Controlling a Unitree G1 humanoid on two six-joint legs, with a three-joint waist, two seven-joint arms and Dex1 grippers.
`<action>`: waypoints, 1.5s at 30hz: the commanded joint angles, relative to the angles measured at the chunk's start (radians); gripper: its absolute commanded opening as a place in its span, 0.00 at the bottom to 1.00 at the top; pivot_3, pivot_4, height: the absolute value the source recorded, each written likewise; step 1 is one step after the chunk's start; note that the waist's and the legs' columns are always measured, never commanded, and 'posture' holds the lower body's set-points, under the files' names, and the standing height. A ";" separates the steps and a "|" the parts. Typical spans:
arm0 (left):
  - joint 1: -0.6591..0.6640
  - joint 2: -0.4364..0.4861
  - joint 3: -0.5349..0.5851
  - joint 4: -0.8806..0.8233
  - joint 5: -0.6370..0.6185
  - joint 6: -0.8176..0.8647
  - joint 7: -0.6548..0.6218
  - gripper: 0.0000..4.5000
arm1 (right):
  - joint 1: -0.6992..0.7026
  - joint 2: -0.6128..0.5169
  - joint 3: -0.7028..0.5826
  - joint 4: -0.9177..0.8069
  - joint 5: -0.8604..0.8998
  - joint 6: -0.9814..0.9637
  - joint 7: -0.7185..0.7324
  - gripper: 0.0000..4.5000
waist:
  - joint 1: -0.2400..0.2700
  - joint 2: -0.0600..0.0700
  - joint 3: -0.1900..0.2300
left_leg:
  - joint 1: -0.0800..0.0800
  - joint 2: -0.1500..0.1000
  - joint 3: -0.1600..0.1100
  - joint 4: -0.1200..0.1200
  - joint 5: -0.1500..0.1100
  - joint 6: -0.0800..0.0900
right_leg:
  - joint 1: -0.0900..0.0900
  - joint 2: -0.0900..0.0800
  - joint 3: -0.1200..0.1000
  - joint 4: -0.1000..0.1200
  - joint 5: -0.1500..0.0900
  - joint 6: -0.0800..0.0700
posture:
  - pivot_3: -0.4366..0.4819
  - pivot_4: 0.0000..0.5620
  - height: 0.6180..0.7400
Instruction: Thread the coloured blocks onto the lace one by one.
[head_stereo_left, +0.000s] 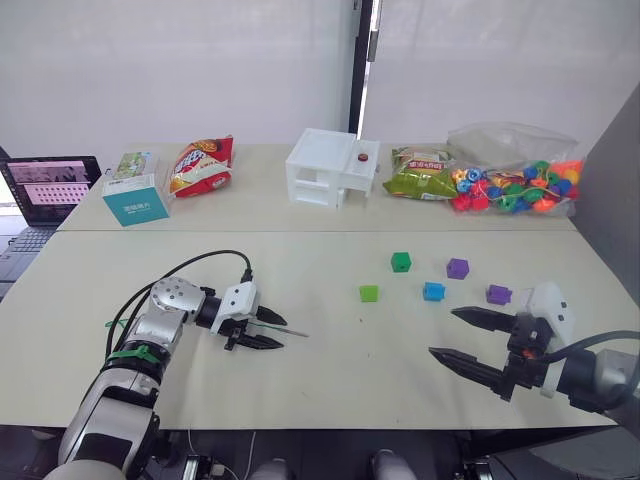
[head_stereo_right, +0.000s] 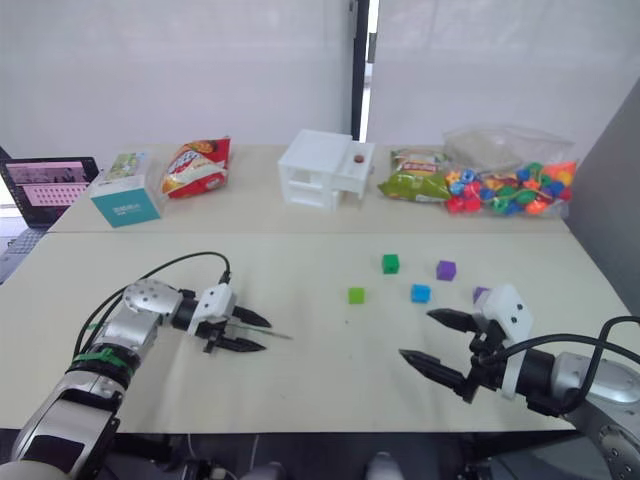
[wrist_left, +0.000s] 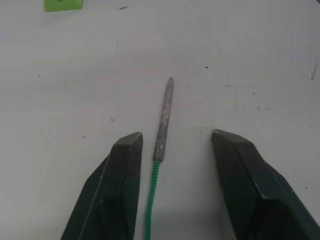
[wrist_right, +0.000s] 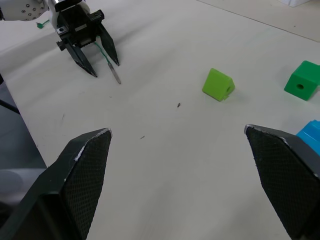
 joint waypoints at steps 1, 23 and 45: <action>-0.021 -0.010 -0.015 0.066 0.042 -0.071 -0.001 0.54 | -0.006 -0.002 -0.007 0.000 -0.004 -0.029 0.006 1.00 | 0.001 0.000 0.000 | 0.000 0.000 0.000 0.000 0.000 0.000 | 0.000 0.000 0.000 0.000 0.000 0.000 | 0.48 0.27 1.00; -0.033 -0.031 0.005 0.083 0.024 0.007 -0.039 0.00 | 0.006 0.023 0.041 0.037 -0.078 -0.143 0.044 1.00 | -0.002 0.000 -0.001 | 0.005 0.000 0.000 0.000 0.000 0.001 | 0.007 0.000 -0.001 0.000 0.000 0.001 | 0.48 0.27 1.00; 0.178 -0.100 -0.065 -0.503 0.050 0.441 0.273 0.29 | 0.090 0.062 0.032 0.022 -0.132 -0.197 0.014 1.00 | 0.000 0.000 0.000 | 0.003 0.000 0.000 0.000 0.000 0.001 | 0.003 0.001 0.001 0.000 0.001 0.001 | 0.48 0.27 1.00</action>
